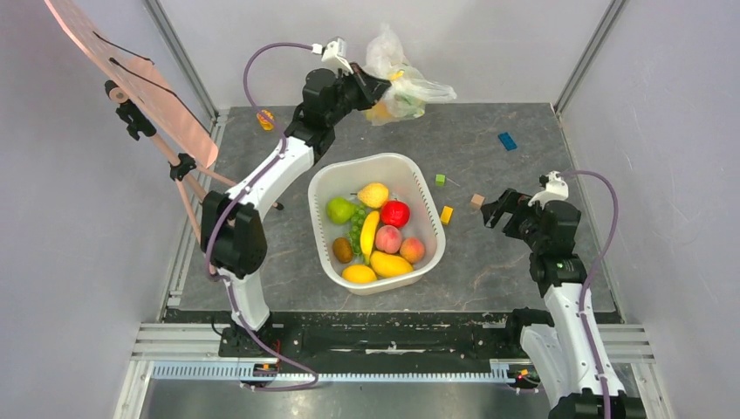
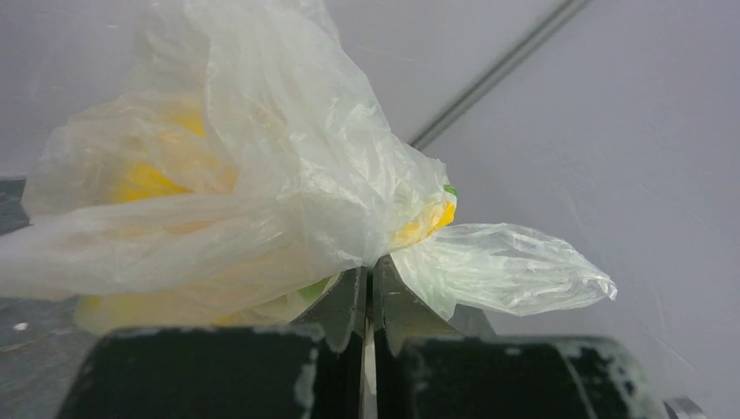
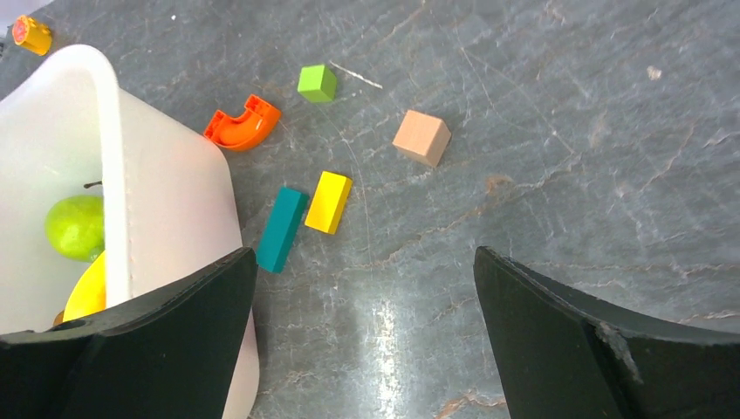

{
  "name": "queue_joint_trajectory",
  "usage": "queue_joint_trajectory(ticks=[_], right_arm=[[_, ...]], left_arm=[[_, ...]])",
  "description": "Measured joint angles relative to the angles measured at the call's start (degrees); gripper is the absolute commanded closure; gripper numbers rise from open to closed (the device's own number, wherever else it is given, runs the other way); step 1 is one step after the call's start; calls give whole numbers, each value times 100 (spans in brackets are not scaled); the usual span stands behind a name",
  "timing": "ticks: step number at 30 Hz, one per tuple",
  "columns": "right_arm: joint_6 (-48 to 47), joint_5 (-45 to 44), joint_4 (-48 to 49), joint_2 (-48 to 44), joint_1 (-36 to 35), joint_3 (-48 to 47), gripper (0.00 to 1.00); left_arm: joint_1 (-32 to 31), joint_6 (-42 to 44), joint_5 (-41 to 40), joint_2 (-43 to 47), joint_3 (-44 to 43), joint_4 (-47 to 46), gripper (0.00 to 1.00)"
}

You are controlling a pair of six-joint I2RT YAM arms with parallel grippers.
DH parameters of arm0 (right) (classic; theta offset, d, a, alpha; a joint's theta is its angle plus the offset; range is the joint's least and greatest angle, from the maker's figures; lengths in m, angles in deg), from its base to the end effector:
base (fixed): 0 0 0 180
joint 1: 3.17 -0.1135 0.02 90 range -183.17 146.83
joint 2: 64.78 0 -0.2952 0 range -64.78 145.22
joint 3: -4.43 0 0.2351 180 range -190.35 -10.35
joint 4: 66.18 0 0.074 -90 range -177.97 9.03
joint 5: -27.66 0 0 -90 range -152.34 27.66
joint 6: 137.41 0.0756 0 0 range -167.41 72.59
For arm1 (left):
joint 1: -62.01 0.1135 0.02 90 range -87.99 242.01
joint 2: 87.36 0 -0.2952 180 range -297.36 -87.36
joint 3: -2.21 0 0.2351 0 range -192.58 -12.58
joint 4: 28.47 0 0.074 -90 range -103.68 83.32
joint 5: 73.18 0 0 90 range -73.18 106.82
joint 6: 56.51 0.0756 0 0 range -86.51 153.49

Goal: Take the fake fruits out of the plastic bag
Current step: Place the plastic bag in the bin.

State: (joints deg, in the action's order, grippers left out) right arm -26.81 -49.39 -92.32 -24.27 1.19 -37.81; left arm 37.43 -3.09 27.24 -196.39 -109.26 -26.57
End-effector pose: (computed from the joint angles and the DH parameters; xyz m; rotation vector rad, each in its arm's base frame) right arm 0.1658 0.0043 0.2513 0.2898 1.9874 0.4074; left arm 0.4485 -0.2202 0.4040 -0.0213 1.6474 -0.9713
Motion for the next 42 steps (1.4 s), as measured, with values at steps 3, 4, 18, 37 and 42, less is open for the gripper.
queue_joint_trajectory(ticks=[3,4,18,37,42], right_arm=[[-125,-28,-164,-107,0,-208,2],[-179,-33,-225,-138,0,-299,2],[-922,839,-278,-1091,0,-1808,9],[-426,3755,1078,-719,-101,-1589,8],[-516,3716,940,-531,-328,-1360,7]], left_arm=[[-254,17,142,378,55,146,98],[-332,31,192,490,57,225,98],[-1193,719,374,3679,2822,907,98],[-1720,2378,1211,4127,3836,2946,45],[-1751,2507,1056,4236,3807,3646,8]])
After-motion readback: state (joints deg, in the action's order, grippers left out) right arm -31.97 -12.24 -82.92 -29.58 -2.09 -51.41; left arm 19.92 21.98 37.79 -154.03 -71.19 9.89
